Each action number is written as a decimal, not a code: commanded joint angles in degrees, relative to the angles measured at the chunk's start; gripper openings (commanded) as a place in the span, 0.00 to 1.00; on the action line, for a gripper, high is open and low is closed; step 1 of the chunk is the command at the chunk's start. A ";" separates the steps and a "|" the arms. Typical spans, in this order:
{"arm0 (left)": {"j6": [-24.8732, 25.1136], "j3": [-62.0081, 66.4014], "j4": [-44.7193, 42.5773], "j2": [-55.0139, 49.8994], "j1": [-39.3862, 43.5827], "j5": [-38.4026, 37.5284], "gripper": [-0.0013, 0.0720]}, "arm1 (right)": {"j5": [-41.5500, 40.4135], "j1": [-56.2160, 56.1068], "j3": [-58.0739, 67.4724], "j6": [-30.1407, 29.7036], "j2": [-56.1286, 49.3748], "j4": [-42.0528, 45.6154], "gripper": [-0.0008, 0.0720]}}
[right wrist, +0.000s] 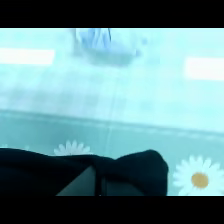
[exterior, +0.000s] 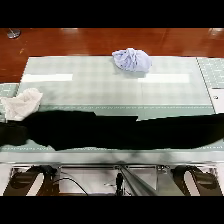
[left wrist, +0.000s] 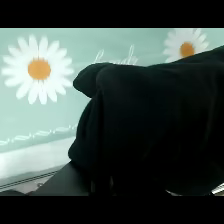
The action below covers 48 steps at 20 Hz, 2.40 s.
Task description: Fold the shirts.
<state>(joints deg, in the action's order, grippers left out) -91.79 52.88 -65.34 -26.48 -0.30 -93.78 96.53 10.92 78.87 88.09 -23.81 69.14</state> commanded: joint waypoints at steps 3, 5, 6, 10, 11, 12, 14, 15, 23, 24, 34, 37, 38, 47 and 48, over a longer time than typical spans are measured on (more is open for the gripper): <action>6.95 -24.52 13.29 -4.26 -0.04 23.50 0.05 | -12.72 -0.02 -20.76 -3.89 -5.68 -4.09 0.05; 7.19 -25.44 15.93 -10.16 -0.04 34.10 0.05 | -20.96 -0.02 -22.43 -5.01 -12.44 -4.72 0.05; 7.21 -25.22 17.09 -13.33 -0.04 38.58 0.06 | -25.55 -0.02 -22.38 -5.18 -16.70 -5.62 0.05; 12.11 -21.59 24.48 -28.41 -0.04 46.90 0.67 | -36.89 -0.04 -21.24 -8.98 -34.80 -17.92 0.05; 12.57 -19.12 24.41 -32.33 -0.04 46.56 0.97 | -38.07 -0.04 -20.39 -9.68 -39.19 -21.49 0.19; 12.79 -16.26 24.20 -35.50 -0.46 45.18 0.98 | -38.40 -0.02 -19.08 -9.75 -43.67 -24.98 0.67; 13.35 -7.82 21.99 -40.37 -3.80 38.01 0.98 | -34.77 0.98 -14.38 -10.16 -50.73 -27.82 0.87; 13.35 -3.34 19.54 -41.24 -6.54 33.92 0.98 | -30.82 2.95 -10.97 -10.23 -53.02 -27.50 0.87; 14.53 -9.70 19.80 -27.78 -21.97 22.97 0.98 | -25.94 25.86 -21.70 -10.80 -42.80 -7.87 0.86; 17.97 -16.17 23.74 -26.51 -17.94 22.40 0.98 | -28.59 26.49 -28.00 -10.86 -40.30 -9.66 0.86; 16.15 -29.16 26.38 -32.28 18.25 59.36 0.98 | -32.11 26.36 -45.51 -18.84 -33.35 -22.27 0.86; 16.33 -25.53 26.34 -38.01 19.93 59.45 0.77 | -31.32 26.34 -45.51 -18.99 -33.35 -22.32 0.86; 16.72 -23.69 26.27 -39.32 19.58 58.21 0.26 | -30.99 26.18 -45.53 -18.97 -33.35 -22.34 0.86; 20.85 -7.45 24.22 -40.54 10.29 39.76 0.05 | -36.00 6.80 -47.04 -13.79 -41.79 -19.58 0.86; 20.85 -6.21 24.22 -40.50 9.64 39.08 0.05 | -36.48 5.20 -45.94 -13.79 -43.80 -20.52 0.86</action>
<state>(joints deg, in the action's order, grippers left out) -71.72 42.65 -40.86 -66.94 11.60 -49.67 62.13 20.88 31.88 73.12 -63.46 50.39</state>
